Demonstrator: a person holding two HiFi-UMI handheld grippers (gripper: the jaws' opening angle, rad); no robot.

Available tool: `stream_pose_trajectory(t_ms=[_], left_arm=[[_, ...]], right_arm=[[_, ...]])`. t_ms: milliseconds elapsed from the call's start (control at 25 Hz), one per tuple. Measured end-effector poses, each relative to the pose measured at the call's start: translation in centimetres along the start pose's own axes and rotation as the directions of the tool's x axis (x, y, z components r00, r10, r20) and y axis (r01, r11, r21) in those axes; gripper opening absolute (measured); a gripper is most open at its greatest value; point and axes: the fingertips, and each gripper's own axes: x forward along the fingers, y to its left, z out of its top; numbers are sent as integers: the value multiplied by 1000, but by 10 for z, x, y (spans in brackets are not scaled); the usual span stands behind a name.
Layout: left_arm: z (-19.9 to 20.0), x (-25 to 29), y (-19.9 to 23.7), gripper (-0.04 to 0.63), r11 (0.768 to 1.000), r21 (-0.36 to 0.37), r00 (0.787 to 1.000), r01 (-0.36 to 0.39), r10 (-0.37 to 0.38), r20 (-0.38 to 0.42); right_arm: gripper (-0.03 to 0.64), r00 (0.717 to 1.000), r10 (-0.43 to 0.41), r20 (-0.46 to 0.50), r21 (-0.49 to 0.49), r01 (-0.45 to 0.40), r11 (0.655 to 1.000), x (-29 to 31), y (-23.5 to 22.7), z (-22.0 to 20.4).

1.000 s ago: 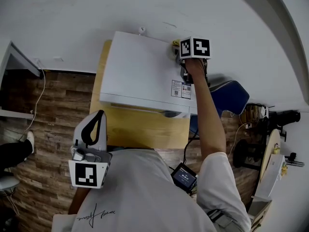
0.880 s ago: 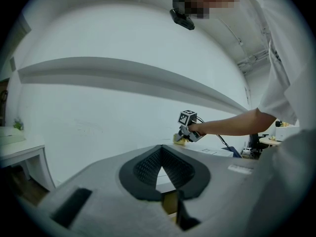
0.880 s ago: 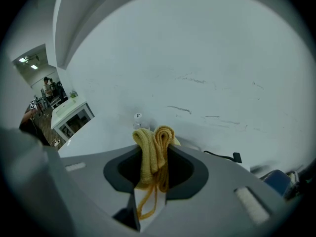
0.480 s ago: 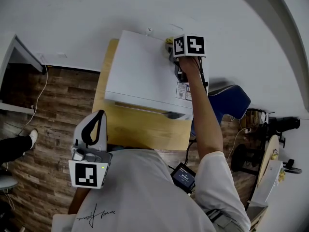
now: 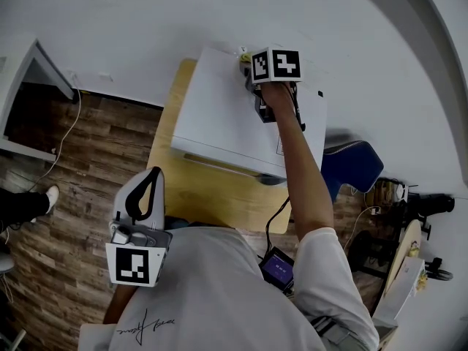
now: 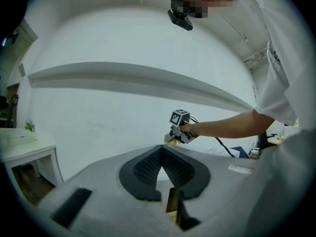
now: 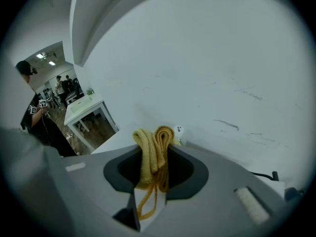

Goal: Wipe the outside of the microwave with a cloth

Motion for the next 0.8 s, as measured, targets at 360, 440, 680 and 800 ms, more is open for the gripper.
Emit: stream_pose_trajectory(t_ms=[360, 440, 680, 800], left_arm=[[-1, -18, 10, -10, 998, -3, 998, -61, 61, 0], [1, -21, 11, -11, 997, -2, 997, -71, 71, 8], [1, -30, 8, -9, 998, -2, 998, -70, 70, 3], [1, -30, 3, -10, 999, -1, 999, -49, 49, 5]], right_arm=[[117, 997, 72, 23, -49, -71, 996, 22, 53, 20], [117, 995, 94, 25, -72, -92, 993, 26, 68, 23], [117, 959, 284, 18, -120, -280, 952, 12, 125, 24], [117, 946, 319, 54, -118, -311, 943, -12, 129, 31]])
